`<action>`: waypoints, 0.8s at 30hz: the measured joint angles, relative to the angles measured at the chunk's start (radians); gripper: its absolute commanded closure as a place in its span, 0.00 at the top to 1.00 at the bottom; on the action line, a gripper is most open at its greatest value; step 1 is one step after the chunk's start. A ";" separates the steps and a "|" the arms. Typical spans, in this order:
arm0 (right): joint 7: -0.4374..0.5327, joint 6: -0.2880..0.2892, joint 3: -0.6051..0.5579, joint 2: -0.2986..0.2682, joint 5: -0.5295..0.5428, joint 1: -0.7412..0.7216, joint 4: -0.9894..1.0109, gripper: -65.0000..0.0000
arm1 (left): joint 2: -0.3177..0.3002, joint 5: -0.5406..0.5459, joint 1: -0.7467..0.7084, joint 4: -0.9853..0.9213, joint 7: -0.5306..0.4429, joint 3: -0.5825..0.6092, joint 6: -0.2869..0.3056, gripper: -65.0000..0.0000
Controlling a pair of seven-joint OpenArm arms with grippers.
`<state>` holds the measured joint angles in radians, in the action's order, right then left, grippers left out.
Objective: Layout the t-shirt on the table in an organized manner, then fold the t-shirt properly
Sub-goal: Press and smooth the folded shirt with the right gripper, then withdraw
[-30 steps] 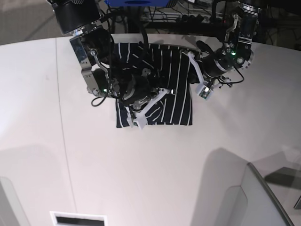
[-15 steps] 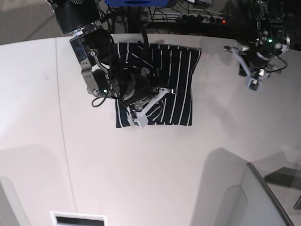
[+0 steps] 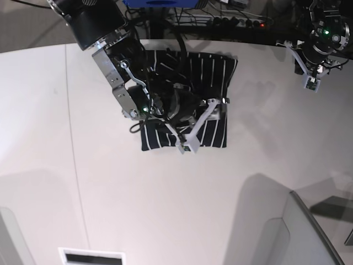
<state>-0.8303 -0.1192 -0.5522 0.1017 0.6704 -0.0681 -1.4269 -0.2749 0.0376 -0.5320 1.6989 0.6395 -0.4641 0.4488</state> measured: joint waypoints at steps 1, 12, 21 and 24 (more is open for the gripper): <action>0.001 0.000 -0.001 0.002 0.002 0.000 0.000 0.78 | -0.002 -0.001 0.000 0.000 0.000 -0.001 0.000 0.00; 0.000 -0.003 -0.111 -0.001 -0.001 -0.068 0.000 0.82 | -0.002 0.000 0.009 0.000 0.000 -0.002 0.000 0.00; -0.008 -0.094 -0.285 -0.003 -0.001 -0.142 0.000 0.82 | -0.008 -0.002 0.010 -0.005 0.000 -0.002 0.000 0.00; -0.010 -0.093 -0.352 -0.002 0.004 -0.165 0.000 0.82 | -0.007 0.000 0.011 -0.005 0.000 -0.002 0.000 0.00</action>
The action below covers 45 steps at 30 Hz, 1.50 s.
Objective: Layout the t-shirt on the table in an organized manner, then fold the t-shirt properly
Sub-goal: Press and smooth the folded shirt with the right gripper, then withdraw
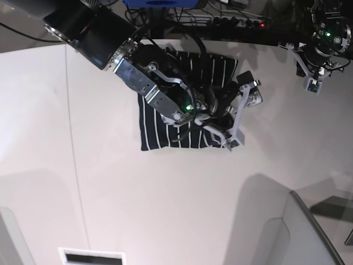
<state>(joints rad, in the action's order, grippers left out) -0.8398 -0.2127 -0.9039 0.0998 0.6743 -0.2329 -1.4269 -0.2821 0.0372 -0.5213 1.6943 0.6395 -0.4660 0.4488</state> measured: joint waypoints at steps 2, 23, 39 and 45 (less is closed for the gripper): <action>-0.006 -0.005 -0.011 -0.009 -0.001 -0.005 -0.035 0.82 | -0.001 0.000 0.000 0.000 0.000 0.000 0.000 0.00; 0.111 -0.233 0.189 -0.402 0.003 0.077 -0.312 0.00 | -0.005 -0.004 -0.031 -0.002 0.000 -0.084 0.003 0.00; 0.137 -0.117 0.081 -0.361 0.008 0.142 -0.157 0.00 | -0.004 -0.003 -0.031 -0.002 -0.003 -0.084 0.003 0.00; 0.137 -0.115 -0.143 -0.320 0.011 0.092 -0.177 0.00 | -0.004 -0.003 -0.030 -0.002 -0.003 -0.084 0.003 0.00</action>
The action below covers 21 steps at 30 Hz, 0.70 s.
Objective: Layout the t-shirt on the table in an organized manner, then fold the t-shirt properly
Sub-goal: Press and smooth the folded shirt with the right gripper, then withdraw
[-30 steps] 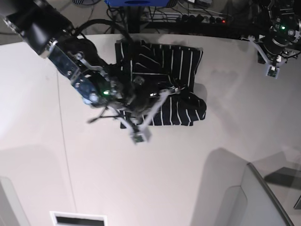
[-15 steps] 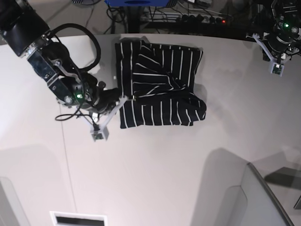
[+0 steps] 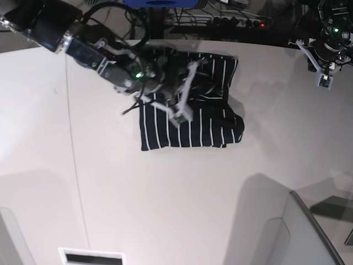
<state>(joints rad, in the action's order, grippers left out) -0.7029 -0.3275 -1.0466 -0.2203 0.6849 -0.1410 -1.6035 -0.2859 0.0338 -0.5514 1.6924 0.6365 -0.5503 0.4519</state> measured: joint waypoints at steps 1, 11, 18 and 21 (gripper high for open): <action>0.001 0.006 -0.037 0.005 0.003 -0.011 -0.003 0.00 | 0.000 0.000 0.000 0.000 0.000 0.000 0.000 0.00; -0.060 0.005 -0.269 0.036 0.000 -0.115 -0.021 0.00 | 0.000 0.000 0.006 -0.057 -0.001 0.000 0.000 0.00; -0.055 -0.006 -0.045 -0.023 -0.015 -0.080 -0.114 0.00 | -0.030 0.000 -0.006 -0.068 -0.002 -0.004 0.000 0.00; -0.058 -0.005 -0.048 -0.022 -0.009 -0.068 -0.109 0.00 | -0.027 0.001 -0.023 -0.082 -0.026 -0.003 0.000 0.00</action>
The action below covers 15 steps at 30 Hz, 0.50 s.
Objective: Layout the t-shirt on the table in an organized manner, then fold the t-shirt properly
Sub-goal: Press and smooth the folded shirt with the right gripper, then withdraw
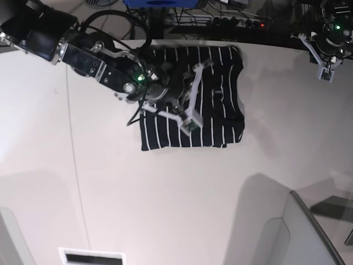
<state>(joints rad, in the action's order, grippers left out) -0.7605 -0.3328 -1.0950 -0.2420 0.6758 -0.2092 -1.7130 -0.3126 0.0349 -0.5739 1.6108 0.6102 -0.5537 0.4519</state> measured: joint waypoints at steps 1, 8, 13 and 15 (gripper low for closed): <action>-0.005 0.003 -0.014 0.010 0.002 0.005 0.000 0.00 | 0.003 -0.003 0.000 -0.007 -0.017 0.001 0.000 0.00; 0.002 0.004 -0.052 0.133 -0.002 -0.045 0.161 0.00 | 0.008 -0.002 0.004 -0.014 -0.040 0.008 0.000 0.00; 0.081 0.018 -0.106 0.205 0.007 -0.079 0.310 0.00 | 0.008 -0.002 0.003 -0.014 -0.038 0.010 0.001 0.00; 0.110 0.021 -0.118 0.237 0.007 -0.090 0.404 0.00 | 0.007 -0.002 0.003 -0.015 -0.039 0.009 0.000 0.00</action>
<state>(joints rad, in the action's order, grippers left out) -0.6506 -0.3122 -1.2129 -0.0055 0.6827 -0.2996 -1.3094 -0.3058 0.0334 -0.5705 1.5955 0.5716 -0.5446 0.4522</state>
